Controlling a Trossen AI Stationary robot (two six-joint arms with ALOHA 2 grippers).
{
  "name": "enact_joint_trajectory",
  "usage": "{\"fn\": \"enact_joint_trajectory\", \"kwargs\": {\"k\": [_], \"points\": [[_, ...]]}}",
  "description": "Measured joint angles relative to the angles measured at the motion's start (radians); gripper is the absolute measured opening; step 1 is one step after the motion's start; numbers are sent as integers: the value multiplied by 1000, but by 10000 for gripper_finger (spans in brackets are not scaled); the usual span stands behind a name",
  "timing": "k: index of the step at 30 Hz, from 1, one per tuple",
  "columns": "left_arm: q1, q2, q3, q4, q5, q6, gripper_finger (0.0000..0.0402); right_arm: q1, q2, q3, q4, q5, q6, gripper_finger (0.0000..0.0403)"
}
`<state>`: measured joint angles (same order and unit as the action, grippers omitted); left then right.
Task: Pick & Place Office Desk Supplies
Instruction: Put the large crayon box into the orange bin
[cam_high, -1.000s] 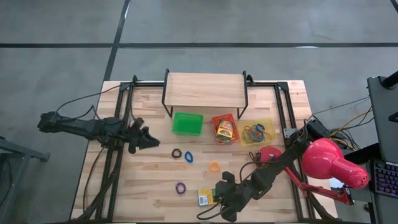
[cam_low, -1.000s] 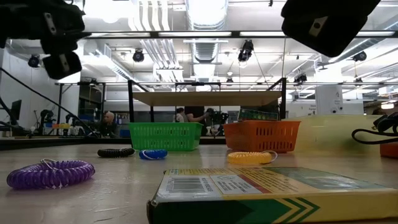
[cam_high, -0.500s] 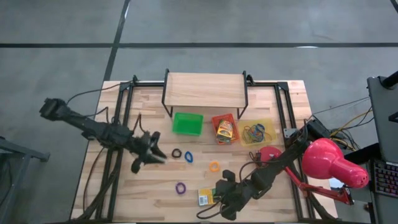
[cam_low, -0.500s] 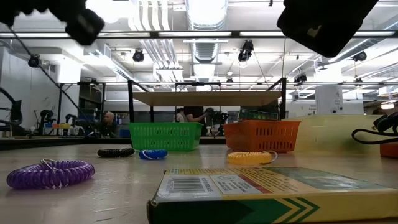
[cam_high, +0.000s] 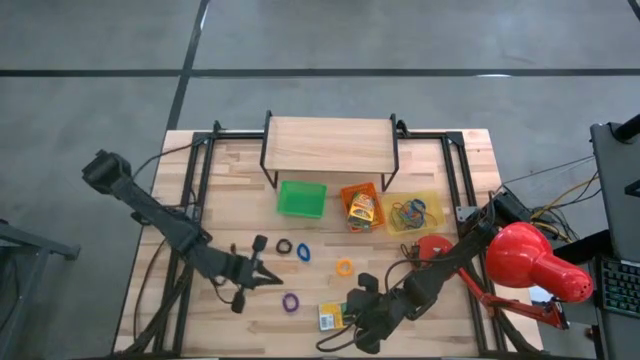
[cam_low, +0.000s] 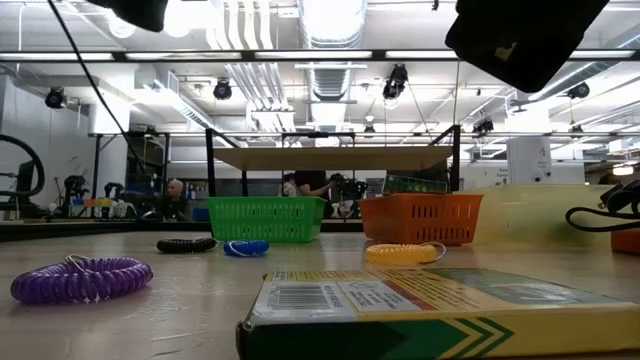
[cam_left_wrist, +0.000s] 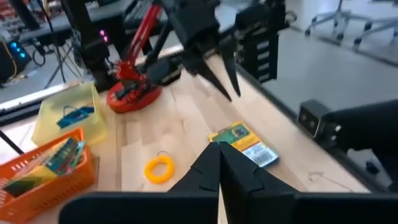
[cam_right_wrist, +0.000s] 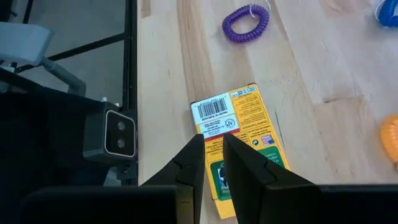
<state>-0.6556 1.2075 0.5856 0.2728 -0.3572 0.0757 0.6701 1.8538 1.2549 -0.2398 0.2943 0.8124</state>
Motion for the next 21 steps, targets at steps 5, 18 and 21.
{"fn": "enact_joint_trajectory", "kwargs": {"k": [5,18,21], "points": [[0,106,34,-1,-2,0,3,3,-4,8,-39,22,40,56],[10,401,171,44,-1,-26,11,134,-35,98,-252,366,79,56],[12,434,203,42,-2,-25,10,163,-34,93,-251,406,179,56]]}}
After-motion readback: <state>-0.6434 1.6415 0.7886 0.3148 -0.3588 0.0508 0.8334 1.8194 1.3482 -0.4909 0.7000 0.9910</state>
